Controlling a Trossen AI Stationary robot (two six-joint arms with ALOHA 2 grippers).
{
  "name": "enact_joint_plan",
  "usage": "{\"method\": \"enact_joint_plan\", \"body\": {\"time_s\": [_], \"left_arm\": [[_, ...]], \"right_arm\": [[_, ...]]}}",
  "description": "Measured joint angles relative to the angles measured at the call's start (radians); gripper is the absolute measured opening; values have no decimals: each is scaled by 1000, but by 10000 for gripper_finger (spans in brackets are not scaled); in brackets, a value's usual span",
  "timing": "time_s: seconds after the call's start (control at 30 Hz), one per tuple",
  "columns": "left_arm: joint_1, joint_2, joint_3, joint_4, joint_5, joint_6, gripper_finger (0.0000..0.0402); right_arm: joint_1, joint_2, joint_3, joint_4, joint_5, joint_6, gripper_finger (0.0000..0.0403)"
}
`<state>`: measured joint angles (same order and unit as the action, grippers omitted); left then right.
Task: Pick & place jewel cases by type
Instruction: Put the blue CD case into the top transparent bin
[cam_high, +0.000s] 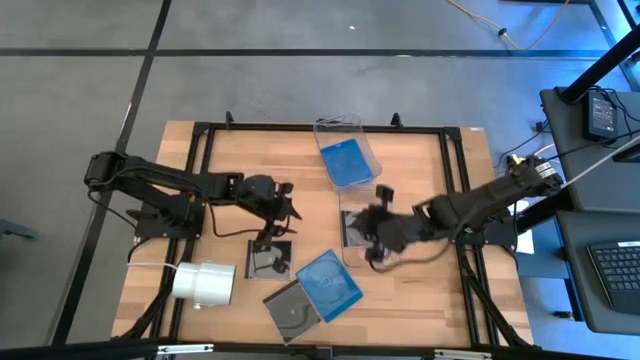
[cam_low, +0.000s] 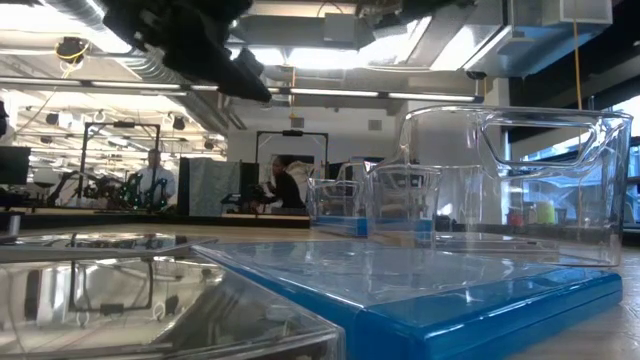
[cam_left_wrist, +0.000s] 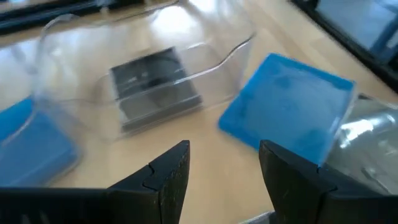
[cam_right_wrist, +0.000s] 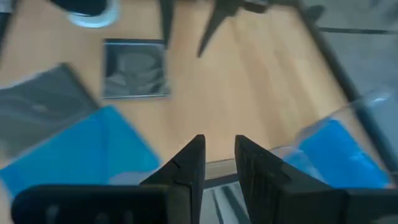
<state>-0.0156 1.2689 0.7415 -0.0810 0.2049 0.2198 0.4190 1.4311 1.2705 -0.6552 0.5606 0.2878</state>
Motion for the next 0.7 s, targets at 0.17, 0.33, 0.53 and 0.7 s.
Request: {"method": "enact_joint_plan", "body": {"time_s": [0.17,0.33,0.53,0.7], "left_arm": [[-81,51,1,38,0,-29,185],[-148,137,1,110,0,-89,185],[-194,259,1,189,-3,-189,188],[-218,349,0,200,-4,-222,188]], "right_arm": [[140,24,0,-7,43,127,91],[263,82,0,-3,58,204,91],[375,192,0,21,105,335,91],[427,299,0,25,103,451,91]]}}
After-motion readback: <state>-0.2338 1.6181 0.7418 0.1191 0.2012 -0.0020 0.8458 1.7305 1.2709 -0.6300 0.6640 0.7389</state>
